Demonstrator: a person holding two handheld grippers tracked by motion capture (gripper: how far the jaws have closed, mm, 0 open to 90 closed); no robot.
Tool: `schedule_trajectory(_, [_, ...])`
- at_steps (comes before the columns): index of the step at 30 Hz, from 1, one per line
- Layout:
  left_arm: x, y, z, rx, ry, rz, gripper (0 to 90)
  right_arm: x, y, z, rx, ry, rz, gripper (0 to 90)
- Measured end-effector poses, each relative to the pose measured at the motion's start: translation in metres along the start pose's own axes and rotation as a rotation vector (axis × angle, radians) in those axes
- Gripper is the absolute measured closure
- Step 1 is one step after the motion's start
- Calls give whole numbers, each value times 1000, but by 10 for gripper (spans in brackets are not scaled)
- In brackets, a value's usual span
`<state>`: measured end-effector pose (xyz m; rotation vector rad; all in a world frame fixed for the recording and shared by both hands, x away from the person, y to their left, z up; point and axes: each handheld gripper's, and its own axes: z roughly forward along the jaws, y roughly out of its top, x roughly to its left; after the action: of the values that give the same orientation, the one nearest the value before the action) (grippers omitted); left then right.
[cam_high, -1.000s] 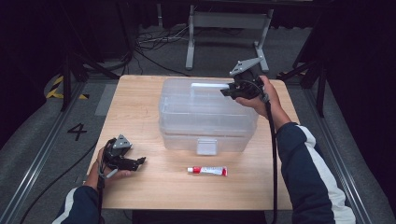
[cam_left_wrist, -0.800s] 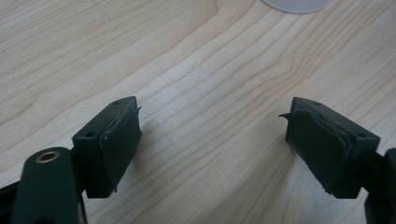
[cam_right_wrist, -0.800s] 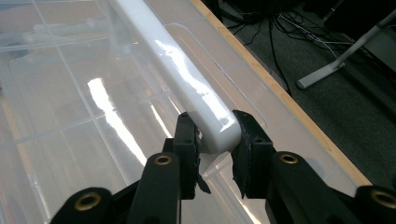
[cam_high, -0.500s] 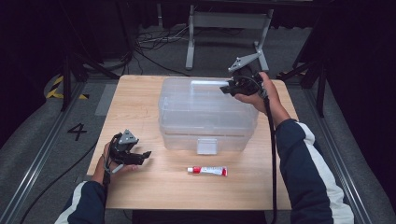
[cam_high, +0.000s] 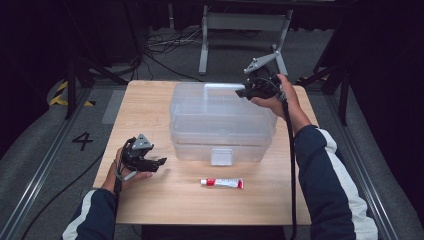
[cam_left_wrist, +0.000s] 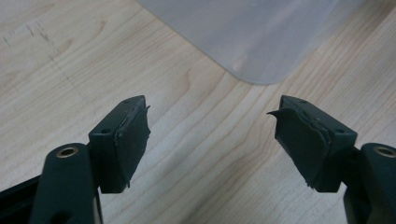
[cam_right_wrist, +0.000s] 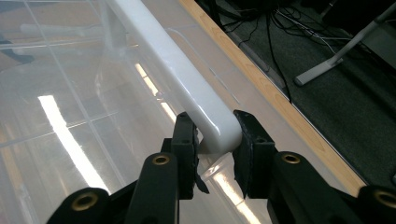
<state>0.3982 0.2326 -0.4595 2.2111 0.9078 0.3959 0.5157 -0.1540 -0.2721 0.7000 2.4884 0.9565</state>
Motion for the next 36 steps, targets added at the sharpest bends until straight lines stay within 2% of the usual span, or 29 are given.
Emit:
schedule_trajectory(1, [-1, 1, 0, -1, -8, -3, 268, -1, 0, 0, -2, 0, 1, 719])
schedule_trajectory(5, [-2, 9, -4, -31, 14, 17, 275, -1, 1, 0, 0, -1, 1, 718])
schedule_trajectory(9, [-2, 11, -8, -48, 9, 5, 275, -3, 3, 0, -3, -7, 12, 715])
schedule_trajectory(14, [-3, 18, -21, -107, 28, 14, 303, -4, 4, 1, 3, -7, 18, 714])
schedule_trajectory(17, [-3, 21, -24, -118, 26, 13, 327, -5, 6, 1, 9, -7, 19, 713])
schedule_trajectory(19, [-3, 24, -27, -142, 19, 4, 333, -6, 8, 1, 14, -9, 20, 711])
schedule_trajectory(25, [-4, 34, -34, -182, 27, 11, 416, -8, 10, 2, 14, -22, 24, 707])
schedule_trajectory(30, [-8, 40, -39, -208, 17, 28, 504, -7, 11, 2, 15, -30, 21, 706])
schedule_trajectory(36, [-12, 48, -39, -241, 22, 36, 655, -8, 11, 2, 17, -29, 23, 706])
